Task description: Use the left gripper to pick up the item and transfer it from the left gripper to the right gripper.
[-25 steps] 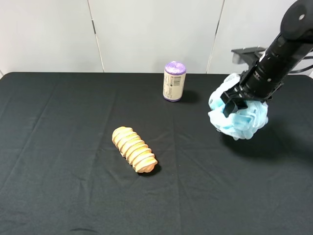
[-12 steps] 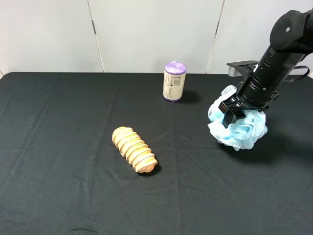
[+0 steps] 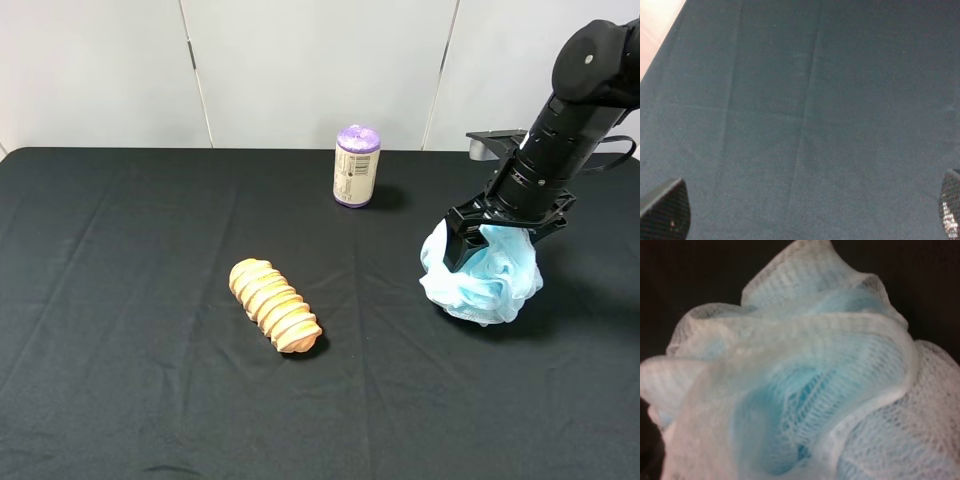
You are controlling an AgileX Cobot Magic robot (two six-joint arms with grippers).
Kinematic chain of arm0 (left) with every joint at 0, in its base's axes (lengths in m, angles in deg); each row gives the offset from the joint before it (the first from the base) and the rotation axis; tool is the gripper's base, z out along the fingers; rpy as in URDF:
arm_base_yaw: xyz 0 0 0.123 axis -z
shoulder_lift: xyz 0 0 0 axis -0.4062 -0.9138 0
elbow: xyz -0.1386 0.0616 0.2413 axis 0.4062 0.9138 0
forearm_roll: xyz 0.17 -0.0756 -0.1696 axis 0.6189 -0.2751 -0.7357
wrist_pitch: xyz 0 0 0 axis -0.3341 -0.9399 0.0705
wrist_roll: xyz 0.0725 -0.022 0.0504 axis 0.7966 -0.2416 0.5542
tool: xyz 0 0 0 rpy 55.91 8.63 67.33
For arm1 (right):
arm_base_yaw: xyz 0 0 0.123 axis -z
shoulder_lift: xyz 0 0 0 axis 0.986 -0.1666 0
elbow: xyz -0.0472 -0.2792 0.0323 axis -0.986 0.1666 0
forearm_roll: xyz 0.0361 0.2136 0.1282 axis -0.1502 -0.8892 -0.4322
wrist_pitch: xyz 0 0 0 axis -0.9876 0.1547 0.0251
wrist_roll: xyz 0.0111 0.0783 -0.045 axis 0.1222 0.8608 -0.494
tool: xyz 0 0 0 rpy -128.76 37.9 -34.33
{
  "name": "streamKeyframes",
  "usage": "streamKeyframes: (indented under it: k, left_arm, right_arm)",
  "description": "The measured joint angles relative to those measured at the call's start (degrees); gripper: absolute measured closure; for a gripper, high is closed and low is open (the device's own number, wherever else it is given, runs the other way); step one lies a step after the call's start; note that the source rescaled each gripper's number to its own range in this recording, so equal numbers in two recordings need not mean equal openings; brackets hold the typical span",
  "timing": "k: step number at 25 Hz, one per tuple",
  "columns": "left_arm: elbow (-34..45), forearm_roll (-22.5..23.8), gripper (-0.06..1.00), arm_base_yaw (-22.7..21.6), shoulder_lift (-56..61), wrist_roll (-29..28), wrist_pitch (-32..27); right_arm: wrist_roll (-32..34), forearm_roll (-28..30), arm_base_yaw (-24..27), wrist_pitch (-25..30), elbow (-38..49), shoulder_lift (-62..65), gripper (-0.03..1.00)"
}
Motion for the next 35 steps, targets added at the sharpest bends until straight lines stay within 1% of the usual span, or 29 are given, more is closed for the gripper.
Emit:
streamKeyframes:
  k: [7,10,16,18,24,30,35]
  left_arm:
    - [0.0,0.0,-0.06,0.0,0.0,0.0,0.0]
    - [0.0,0.0,-0.06,0.0,0.0,0.0,0.0]
    - [0.0,0.0,-0.06,0.0,0.0,0.0,0.0]
    - [0.0,0.0,-0.06,0.0,0.0,0.0,0.0]
    - [0.0,0.0,-0.06,0.0,0.0,0.0,0.0]
    - [0.0,0.0,-0.06,0.0,0.0,0.0,0.0]
    - [0.0,0.0,-0.06,0.0,0.0,0.0,0.0]
  right_arm:
    - [0.1,0.0,0.0,0.6,-0.3,0.0,-0.03]
    - [0.1,0.0,0.0,3.3,-2.1,0.6,-0.03]
    - [1.4,0.6,0.0,9.8,-8.4,5.5,-0.03]
    - [1.6,1.3,0.0,10.9,-9.1,7.4,-0.03]
    - [1.7,2.2,0.0,13.0,-9.1,12.8,-0.03]
    - [2.6,2.3,0.0,17.7,-9.1,17.5,-0.03]
    - [4.6,2.3,0.0,18.0,-7.8,22.4,-0.03]
